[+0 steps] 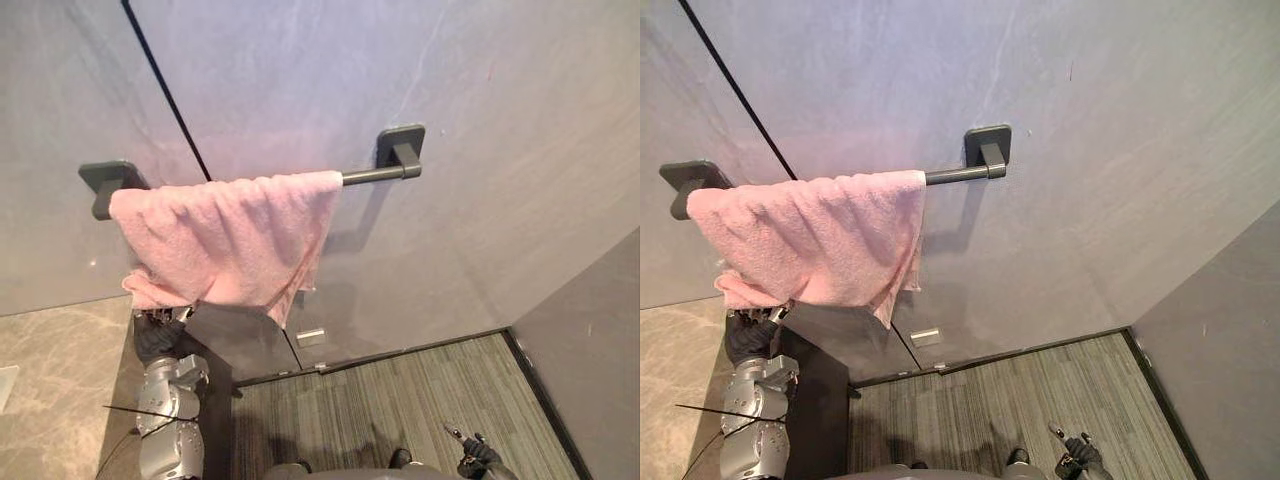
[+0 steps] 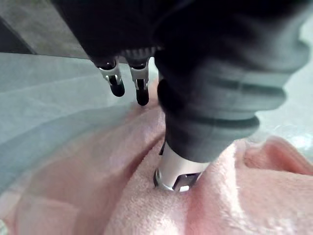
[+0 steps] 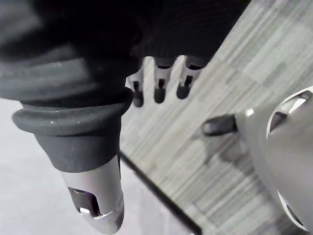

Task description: Organize washtable

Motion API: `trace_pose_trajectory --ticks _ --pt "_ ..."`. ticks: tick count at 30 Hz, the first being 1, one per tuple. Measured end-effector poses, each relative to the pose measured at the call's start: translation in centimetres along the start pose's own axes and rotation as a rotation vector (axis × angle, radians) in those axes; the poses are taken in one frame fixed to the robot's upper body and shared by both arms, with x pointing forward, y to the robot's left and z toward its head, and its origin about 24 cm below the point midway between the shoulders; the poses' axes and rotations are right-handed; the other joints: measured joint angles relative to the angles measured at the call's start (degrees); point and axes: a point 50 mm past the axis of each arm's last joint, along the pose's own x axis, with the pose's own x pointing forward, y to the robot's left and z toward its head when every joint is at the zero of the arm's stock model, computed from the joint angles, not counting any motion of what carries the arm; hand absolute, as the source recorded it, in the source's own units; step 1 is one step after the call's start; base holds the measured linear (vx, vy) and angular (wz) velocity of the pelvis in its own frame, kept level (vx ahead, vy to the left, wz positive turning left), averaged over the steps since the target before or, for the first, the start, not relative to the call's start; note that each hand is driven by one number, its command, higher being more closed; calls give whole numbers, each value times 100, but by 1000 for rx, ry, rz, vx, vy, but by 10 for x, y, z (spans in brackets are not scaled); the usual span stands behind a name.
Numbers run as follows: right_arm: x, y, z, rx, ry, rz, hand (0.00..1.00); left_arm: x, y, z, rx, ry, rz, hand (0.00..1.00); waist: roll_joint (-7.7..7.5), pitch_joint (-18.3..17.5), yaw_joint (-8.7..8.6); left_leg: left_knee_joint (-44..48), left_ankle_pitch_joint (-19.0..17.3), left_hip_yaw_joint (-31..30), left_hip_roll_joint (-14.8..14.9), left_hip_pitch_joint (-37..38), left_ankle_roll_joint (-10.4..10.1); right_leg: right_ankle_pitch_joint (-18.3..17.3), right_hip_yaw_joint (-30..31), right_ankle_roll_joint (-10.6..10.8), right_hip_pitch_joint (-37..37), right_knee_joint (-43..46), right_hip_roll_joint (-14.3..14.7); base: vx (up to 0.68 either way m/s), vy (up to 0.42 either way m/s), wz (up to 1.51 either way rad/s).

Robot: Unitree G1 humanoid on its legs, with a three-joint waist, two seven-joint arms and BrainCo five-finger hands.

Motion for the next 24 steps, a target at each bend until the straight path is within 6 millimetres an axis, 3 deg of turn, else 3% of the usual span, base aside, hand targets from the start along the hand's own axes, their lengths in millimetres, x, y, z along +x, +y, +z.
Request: trace_pose_trajectory --ticks 9,13,19,24 --pt "-2 -6 -6 -31 16 -1 0 -8 3 2 19 -3 -4 0 -52 -70 -17 -46 1 -19 -10 -11 6 232 19 -29 103 -386 69 -38 0 -2" --pt "-3 -11 -12 -48 48 -14 0 -25 -2 -19 128 140 -164 0 -70 -93 -20 -48 1 -82 -25 -7 7 239 -56 -27 127 -408 58 14 12 7" --pt "0 -12 -1 -59 37 5 0 -35 31 -27 435 312 -357 0 -91 -106 -3 -50 0 -92 -43 -13 8 239 -78 -27 127 -410 42 -5 5 1" --pt "2 -13 9 -68 19 26 0 -39 56 -21 511 341 -292 0 -60 -156 18 -38 1 -180 -47 -111 8 238 -139 -27 80 -413 40 -30 -1 6"
